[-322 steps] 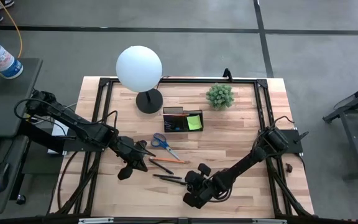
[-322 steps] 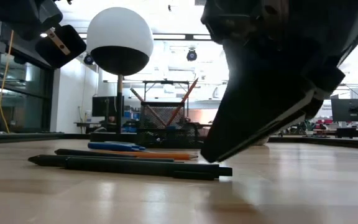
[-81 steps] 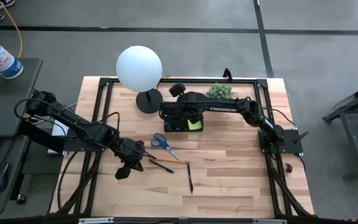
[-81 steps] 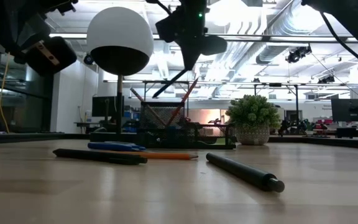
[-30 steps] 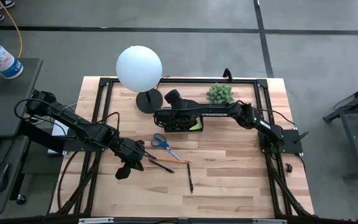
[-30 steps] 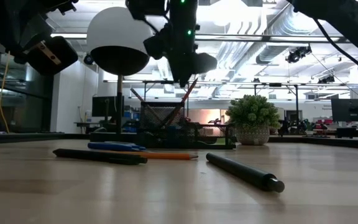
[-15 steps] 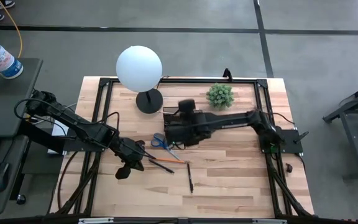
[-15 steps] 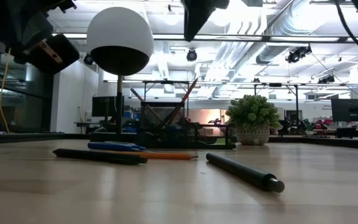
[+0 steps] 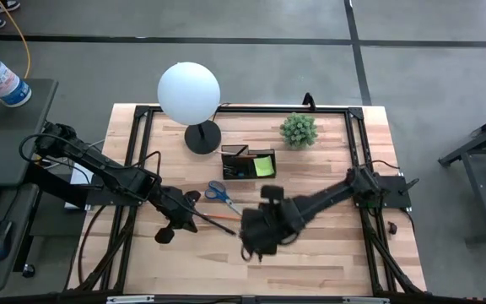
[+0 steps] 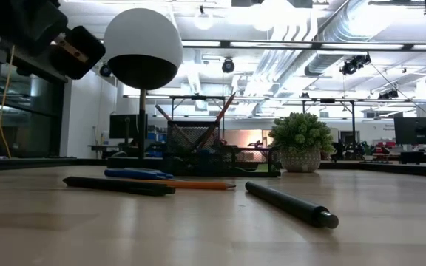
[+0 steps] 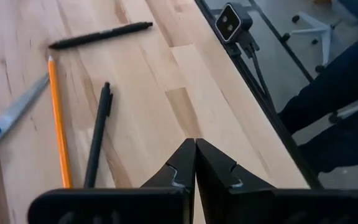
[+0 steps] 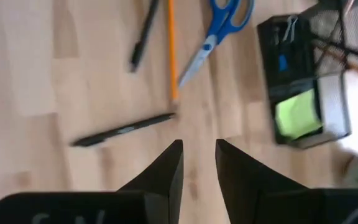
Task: Pick and place office supplies into organizer
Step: Put the left black pen into the desk organizer
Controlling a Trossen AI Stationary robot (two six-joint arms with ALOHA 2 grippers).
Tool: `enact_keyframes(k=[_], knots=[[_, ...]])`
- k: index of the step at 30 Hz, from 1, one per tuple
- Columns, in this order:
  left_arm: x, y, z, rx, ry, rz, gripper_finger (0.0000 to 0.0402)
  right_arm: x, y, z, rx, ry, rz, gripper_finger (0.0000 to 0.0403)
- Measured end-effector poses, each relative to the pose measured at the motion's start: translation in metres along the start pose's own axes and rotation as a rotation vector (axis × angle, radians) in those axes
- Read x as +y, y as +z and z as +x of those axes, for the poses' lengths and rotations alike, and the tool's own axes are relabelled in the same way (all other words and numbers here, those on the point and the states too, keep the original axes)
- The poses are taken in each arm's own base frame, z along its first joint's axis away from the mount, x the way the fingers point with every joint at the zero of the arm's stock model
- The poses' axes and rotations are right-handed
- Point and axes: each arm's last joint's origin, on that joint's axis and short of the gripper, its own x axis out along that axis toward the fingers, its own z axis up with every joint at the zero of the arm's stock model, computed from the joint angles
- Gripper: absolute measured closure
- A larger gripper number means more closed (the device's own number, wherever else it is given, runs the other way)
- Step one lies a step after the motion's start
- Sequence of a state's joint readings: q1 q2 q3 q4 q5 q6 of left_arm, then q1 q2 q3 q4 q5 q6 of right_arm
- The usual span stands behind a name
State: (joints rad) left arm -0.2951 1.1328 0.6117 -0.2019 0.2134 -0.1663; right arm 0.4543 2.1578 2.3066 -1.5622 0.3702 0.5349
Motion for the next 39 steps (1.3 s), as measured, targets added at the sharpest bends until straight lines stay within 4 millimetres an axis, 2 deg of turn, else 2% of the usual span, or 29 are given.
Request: enact_keyframes(k=[9, 11, 17, 21, 25, 31, 39], knots=[[0.001, 0.013, 0.006, -0.138, 0.056, 0.098, 0.0401, 0.044, -0.029, -0.023, -0.150, -0.065, 0.327, 0.0318], [0.002, 0.017, 0.013, -0.165, 0.057, 0.126, 0.0401, 0.051, -0.035, -0.028, -0.185, -0.072, 0.386, 0.0320], [0.010, 0.009, 0.041, -0.101, 0.067, 0.159, 0.0400, 0.069, -0.051, -0.039, -0.260, -0.069, 0.470, 0.0320], [0.013, 0.007, 0.054, -0.089, 0.068, 0.162, 0.0375, 0.075, -0.057, -0.043, -0.285, -0.062, 0.503, 0.0320], [0.016, 0.005, 0.063, -0.088, 0.078, 0.165, 0.0327, 0.076, -0.058, -0.043, -0.293, -0.059, 0.531, 0.0320], [0.019, 0.013, 0.078, -0.066, 0.122, 0.203, 0.0266, 0.078, -0.060, -0.044, -0.296, -0.056, 0.531, 0.0320], [0.024, 0.020, 0.099, 0.023, 0.113, 0.242, 0.0243, 0.080, -0.062, -0.045, -0.298, -0.047, 0.560, 0.0320]])
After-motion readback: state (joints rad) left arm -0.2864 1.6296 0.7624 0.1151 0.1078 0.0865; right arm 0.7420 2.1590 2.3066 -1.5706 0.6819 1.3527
